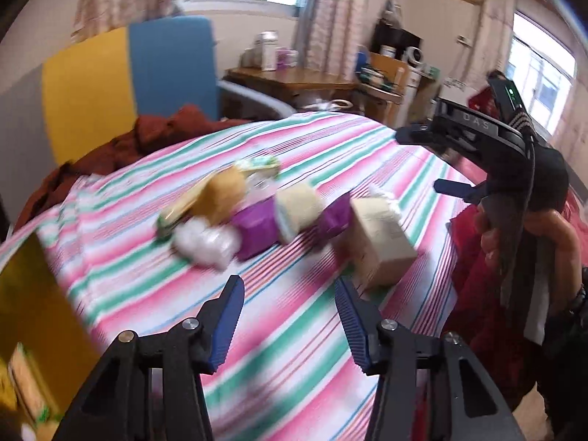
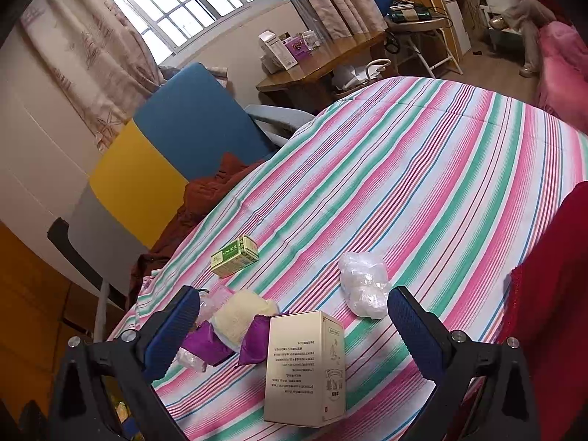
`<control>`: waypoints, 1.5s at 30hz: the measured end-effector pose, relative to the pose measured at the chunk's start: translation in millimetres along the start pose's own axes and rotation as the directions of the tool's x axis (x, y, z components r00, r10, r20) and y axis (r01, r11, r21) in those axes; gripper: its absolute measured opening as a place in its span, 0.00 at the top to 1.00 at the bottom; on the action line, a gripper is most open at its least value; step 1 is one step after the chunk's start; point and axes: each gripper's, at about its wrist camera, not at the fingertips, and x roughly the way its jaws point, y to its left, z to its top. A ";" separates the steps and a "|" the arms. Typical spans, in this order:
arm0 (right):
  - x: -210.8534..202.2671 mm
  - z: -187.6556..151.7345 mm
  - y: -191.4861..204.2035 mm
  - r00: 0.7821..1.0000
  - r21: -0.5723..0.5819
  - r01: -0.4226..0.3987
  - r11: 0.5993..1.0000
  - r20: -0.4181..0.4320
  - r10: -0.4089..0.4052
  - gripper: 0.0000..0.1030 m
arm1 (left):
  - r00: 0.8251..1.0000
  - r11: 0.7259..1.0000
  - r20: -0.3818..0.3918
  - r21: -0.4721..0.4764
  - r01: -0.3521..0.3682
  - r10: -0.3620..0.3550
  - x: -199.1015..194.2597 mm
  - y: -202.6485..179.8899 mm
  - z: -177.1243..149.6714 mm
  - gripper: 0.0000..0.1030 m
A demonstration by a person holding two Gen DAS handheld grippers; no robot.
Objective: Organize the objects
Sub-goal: 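Move both grippers away from the tray back toward the pile, then grasp the purple snack packet with the left gripper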
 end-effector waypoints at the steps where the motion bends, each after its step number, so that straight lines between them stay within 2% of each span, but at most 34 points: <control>1: 0.6 0.4 0.0 1.000 0.002 -0.003 1.000 -0.001 0.003 0.00 | 1.000 1.000 0.001 0.027 0.011 -0.011 6.8 -4.6 5.1 0.49; 6: 2.2 0.9 -3.5 1.000 0.022 -0.025 0.999 -0.009 0.025 0.00 | 0.999 0.989 -0.027 0.138 0.050 -0.047 40.9 -25.1 21.6 0.49; 13: 5.3 1.3 -7.8 0.998 0.050 -0.051 0.997 -0.025 0.052 0.00 | 0.995 0.959 -0.072 0.270 0.085 -0.067 88.0 -44.4 38.3 0.49; 21: 9.2 1.6 -10.7 0.996 0.069 -0.072 0.995 -0.040 0.075 0.00 | 0.990 0.937 -0.111 0.329 0.115 -0.082 126.7 -55.7 49.8 0.54; 25: 8.7 1.7 -13.2 0.996 0.079 -0.071 0.994 -0.038 0.075 0.00 | 0.988 0.938 -0.119 0.321 0.131 -0.097 135.2 -63.8 46.7 0.70; 28: 9.0 2.2 -14.0 0.997 0.082 -0.066 0.994 -0.038 0.069 0.00 | 0.986 0.951 -0.126 0.276 0.141 -0.110 134.5 -59.5 43.5 0.77; 31: 9.0 2.1 -13.9 0.997 0.081 -0.059 0.995 -0.037 0.062 0.00 | 0.983 0.952 -0.136 0.261 0.158 -0.126 122.9 -57.5 28.4 0.84; 37: 8.9 2.8 -13.9 0.998 0.084 -0.047 0.995 -0.034 0.050 0.00 | 0.975 0.965 -0.169 0.195 0.174 -0.141 95.7 -49.1 -13.2 0.84; 40: 8.3 3.0 -13.9 0.998 0.084 -0.043 0.996 -0.031 0.045 0.00 | 0.979 0.969 -0.158 0.187 0.161 -0.132 92.3 -44.3 -7.4 0.72; 45: 8.5 3.2 -15.1 0.998 0.092 -0.043 0.995 -0.031 0.046 0.00 | 0.981 0.966 -0.139 0.201 0.163 -0.136 102.8 -39.4 22.2 0.66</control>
